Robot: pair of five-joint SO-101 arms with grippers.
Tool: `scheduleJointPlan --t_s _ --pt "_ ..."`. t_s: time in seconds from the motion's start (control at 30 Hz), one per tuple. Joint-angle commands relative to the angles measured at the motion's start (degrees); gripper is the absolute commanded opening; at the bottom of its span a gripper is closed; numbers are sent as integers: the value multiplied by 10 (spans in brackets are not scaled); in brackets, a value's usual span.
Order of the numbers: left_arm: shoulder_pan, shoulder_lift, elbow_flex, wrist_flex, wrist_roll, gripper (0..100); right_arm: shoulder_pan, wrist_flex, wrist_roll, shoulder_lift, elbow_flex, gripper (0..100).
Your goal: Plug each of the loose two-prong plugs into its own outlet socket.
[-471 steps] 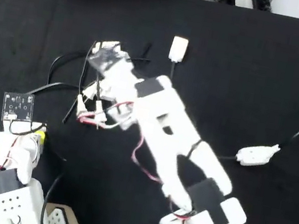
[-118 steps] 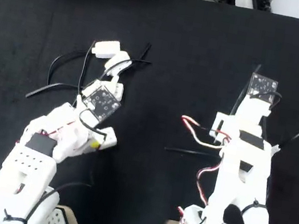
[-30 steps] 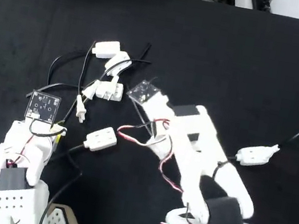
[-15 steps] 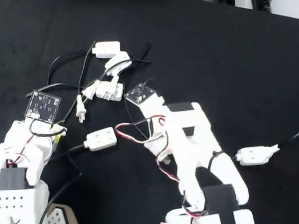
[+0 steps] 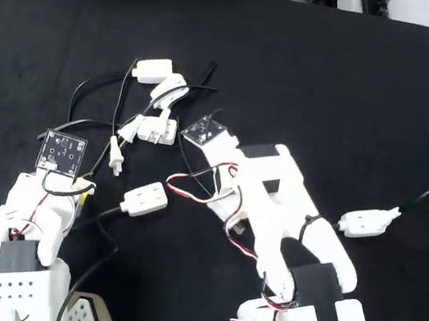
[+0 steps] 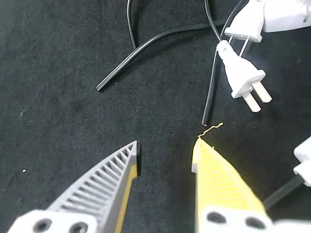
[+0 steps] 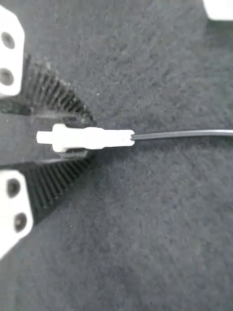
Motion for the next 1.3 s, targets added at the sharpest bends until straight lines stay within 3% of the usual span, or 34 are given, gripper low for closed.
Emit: scheduleJointPlan --t_s 0.0,0.17,0.43,0.5,0.63,0.7,0.83,1.03,1.27 --pt "10 -3 11 -10 -8 185 -9 5 -42 -84 -13 11" --pt "11 -3 11 -10 -6 185 -41 4 -76 -288 67 11" --pt "53 -4 -7 -14 -2 184 -206 16 -105 -652 214 11" --pt "64 -4 -31 -30 45 184 -233 30 -105 -700 233 11" --pt "90 -4 -60 -82 200 191 -274 33 -108 -730 241 11" --pt "131 -4 -59 -87 231 220 -292 31 -105 -728 241 11" --pt "206 -3 -64 -62 234 281 -317 18 -104 -728 243 11" --pt "315 -3 -65 -62 233 238 -320 -9 -104 -728 260 11" --pt "354 -3 -86 -60 233 220 -320 -6 -104 -733 263 11"
